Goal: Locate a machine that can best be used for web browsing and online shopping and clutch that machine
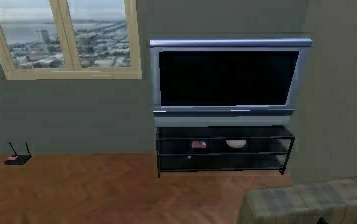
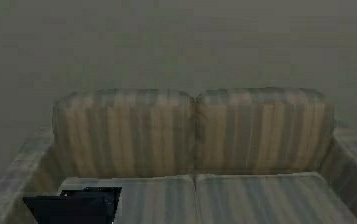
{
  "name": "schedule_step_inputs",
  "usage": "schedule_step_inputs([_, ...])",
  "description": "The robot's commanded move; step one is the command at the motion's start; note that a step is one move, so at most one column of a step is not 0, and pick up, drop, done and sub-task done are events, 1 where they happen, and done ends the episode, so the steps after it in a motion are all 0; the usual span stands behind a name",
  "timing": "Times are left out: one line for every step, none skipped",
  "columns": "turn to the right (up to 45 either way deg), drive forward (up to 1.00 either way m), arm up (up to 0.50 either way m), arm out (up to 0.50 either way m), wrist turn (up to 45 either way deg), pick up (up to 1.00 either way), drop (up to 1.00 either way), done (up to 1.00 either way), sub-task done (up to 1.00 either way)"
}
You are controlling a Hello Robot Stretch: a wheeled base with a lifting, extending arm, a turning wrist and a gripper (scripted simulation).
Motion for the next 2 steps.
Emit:
schedule_step_inputs([-27.0, 0.0, 0.0, 0.0, 0.0, 0.0, 0.0, 0.0, 0.0])
schedule_step_inputs([0.0, 0.0, 0.5, 0.0, 0.0, 0.0, 0.0, 0.0, 0.0])
